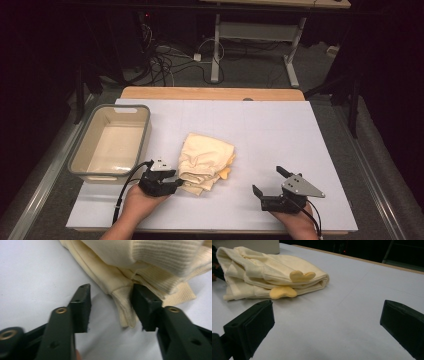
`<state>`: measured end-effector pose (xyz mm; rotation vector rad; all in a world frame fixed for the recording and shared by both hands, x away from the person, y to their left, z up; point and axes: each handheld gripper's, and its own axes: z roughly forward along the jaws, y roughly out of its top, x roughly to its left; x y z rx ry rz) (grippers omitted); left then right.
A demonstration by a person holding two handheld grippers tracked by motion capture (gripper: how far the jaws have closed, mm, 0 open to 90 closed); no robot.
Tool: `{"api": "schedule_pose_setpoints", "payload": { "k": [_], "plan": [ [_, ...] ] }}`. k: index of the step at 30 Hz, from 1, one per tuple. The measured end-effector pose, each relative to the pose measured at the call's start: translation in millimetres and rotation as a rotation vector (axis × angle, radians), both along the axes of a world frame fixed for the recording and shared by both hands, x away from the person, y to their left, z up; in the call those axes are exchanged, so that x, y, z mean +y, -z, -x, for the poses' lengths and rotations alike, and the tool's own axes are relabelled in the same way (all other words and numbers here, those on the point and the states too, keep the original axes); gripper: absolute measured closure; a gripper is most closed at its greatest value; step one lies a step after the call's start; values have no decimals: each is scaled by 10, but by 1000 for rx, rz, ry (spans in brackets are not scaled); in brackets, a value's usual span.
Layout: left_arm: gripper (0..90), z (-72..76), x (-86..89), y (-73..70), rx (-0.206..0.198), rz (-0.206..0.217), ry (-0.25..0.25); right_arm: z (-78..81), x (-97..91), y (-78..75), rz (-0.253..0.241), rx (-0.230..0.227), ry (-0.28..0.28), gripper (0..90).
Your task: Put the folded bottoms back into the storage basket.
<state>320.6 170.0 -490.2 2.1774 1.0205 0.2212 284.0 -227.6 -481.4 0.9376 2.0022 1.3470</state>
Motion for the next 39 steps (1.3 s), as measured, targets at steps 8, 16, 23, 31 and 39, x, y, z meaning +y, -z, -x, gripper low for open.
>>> {"api": "schedule_pose_setpoints", "payload": {
  "k": [8,16,23,31,39],
  "plan": [
    [774,-2,59,63,28,108,23,-34,110,-11,0,18,-26,16],
    [781,57,21,53,-31,62,37,-202,320,-125,11,68,-62,80],
    [779,63,16,62,-38,62,36,-512,429,-221,5,121,-57,181],
    [779,43,37,67,-18,81,40,-903,609,-226,27,172,-46,343],
    [778,43,36,67,-19,80,40,-1221,770,-182,45,218,-25,432]
  ]
}}
